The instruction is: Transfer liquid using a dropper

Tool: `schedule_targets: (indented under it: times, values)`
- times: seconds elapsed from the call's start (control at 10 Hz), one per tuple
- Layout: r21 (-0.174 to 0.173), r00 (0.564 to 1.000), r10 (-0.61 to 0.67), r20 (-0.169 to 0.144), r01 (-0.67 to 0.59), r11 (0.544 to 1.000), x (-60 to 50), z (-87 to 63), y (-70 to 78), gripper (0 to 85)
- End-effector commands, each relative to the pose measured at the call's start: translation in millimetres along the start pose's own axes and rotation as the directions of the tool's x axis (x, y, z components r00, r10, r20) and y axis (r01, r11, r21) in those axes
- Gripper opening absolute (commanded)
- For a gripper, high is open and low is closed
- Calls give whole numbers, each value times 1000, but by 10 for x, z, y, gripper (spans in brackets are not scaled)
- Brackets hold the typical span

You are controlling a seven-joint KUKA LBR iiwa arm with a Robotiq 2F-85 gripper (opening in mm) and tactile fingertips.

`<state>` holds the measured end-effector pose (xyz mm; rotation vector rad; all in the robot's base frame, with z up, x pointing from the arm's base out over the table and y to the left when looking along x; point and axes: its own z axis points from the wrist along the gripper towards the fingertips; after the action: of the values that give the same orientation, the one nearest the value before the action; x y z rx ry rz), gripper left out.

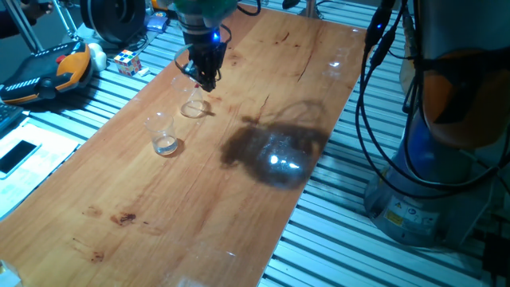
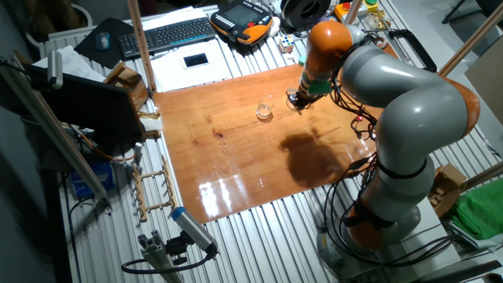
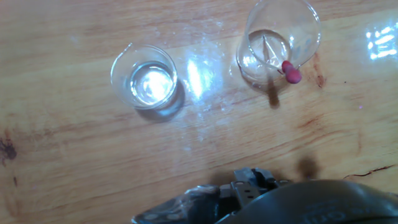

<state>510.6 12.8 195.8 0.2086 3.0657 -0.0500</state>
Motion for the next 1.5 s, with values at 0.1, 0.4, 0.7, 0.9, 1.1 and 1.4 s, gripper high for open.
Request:
schedule_targets:
  times: [0.1, 0.4, 0.7, 0.9, 1.1, 1.4]
  values:
    - [24, 1000, 3, 4, -4, 1000, -6, 18, 4, 10]
    - [28, 999, -38, 6, 38, 999, -107, 131, -49, 10]
    - [4, 999, -35, 5, 35, 999, -157, 252, -130, 10]
    - [10, 1000, -20, 19, 20, 1000, -250, 248, -181, 10]
    - [0, 1000, -15, 8, 15, 1000, -341, 236, -259, 10]
    - [10, 999, 28, -18, -28, 1000, -467, 188, -441, 10]
